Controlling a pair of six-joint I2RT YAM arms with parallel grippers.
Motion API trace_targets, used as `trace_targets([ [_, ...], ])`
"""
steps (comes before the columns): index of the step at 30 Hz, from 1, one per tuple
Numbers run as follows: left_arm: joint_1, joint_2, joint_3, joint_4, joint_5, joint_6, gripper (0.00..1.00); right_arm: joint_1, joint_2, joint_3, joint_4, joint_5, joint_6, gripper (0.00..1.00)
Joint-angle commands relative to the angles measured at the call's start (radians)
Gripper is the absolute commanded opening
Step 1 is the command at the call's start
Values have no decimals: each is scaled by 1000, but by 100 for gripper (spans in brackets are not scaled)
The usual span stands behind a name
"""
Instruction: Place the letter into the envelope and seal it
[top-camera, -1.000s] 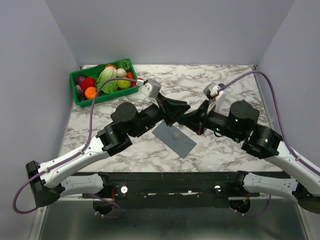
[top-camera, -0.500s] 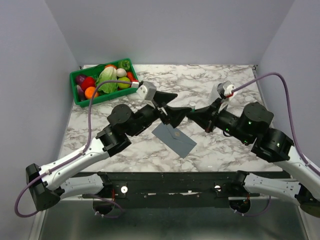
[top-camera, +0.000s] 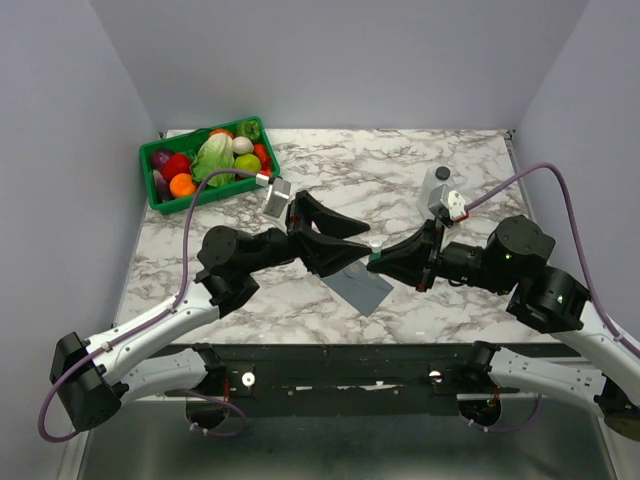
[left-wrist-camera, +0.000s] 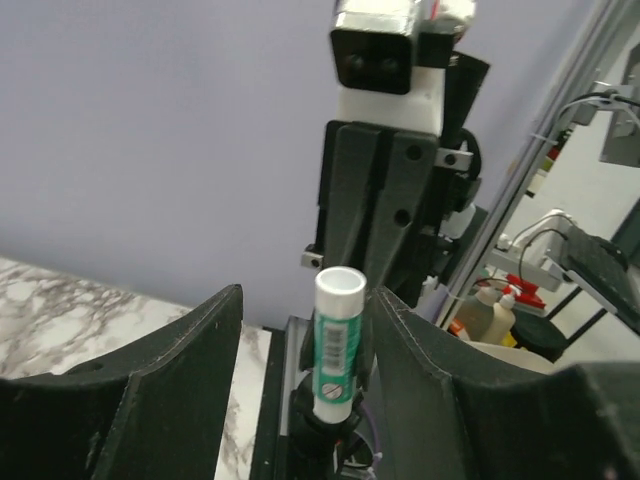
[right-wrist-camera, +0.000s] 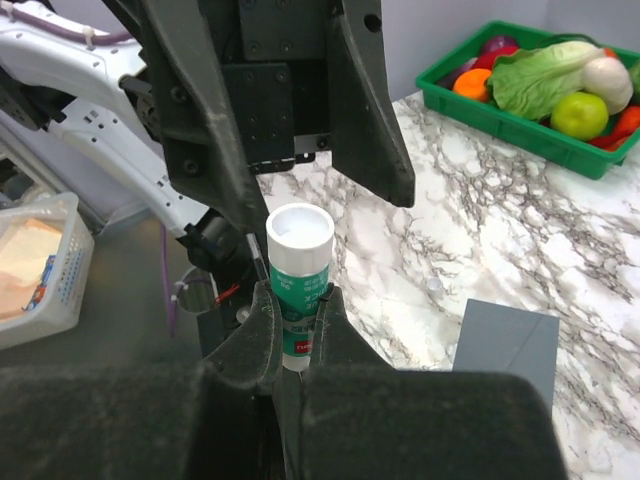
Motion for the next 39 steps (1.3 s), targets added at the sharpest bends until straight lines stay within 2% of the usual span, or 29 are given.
trace_targets([
  [1, 4, -9, 12, 73, 88, -52, 62, 3, 17, -16, -3, -77, -11, 1],
  [3, 4, -14, 16, 68, 92, -43, 61, 5, 24, -14, -3, -84, -13, 1],
  [7, 4, -1, 18, 56, 114, -43, 51, 3, 32, -8, -2, -94, -13, 1],
  [13, 4, 32, 29, 55, 161, -51, 43, 3, 41, -6, -2, -103, -14, 1],
  [19, 4, 49, 46, 42, 171, -46, 41, 3, 49, -5, -2, -117, -14, 1],
  [22, 4, 49, 49, 42, 165, -45, 27, 5, 47, -9, -2, -117, -14, 1],
  [27, 4, 45, 56, 32, 157, -32, 18, 3, 43, -20, -3, -112, -14, 1],
  [30, 4, 40, 72, -17, 130, -3, 1, 5, 41, -23, -5, -95, -17, 1],
  [32, 4, 32, 111, -172, 69, 47, 0, 3, 50, -20, -14, -16, -19, 1],
  [33, 1, 23, 127, -241, -30, 87, 0, 3, 56, -16, -24, 33, -20, 1],
  [34, 3, 22, 145, -386, -103, 153, 0, 5, 82, -10, -49, 97, -23, 1],
  [35, 3, 20, 170, -468, -191, 196, 0, 5, 104, 9, -64, 254, -23, 1],
  [36, -6, 35, 240, -552, -422, 233, 0, 3, 124, 15, -75, 347, -26, 1],
  [37, -12, 46, 281, -693, -518, 295, 0, 5, 176, 20, -80, 432, -43, 1],
  [38, -22, 61, 321, -747, -651, 317, 0, 5, 204, 36, -78, 598, -48, 1],
  [39, -34, 77, 393, -786, -748, 330, 0, 5, 234, 52, -78, 674, -48, 1],
])
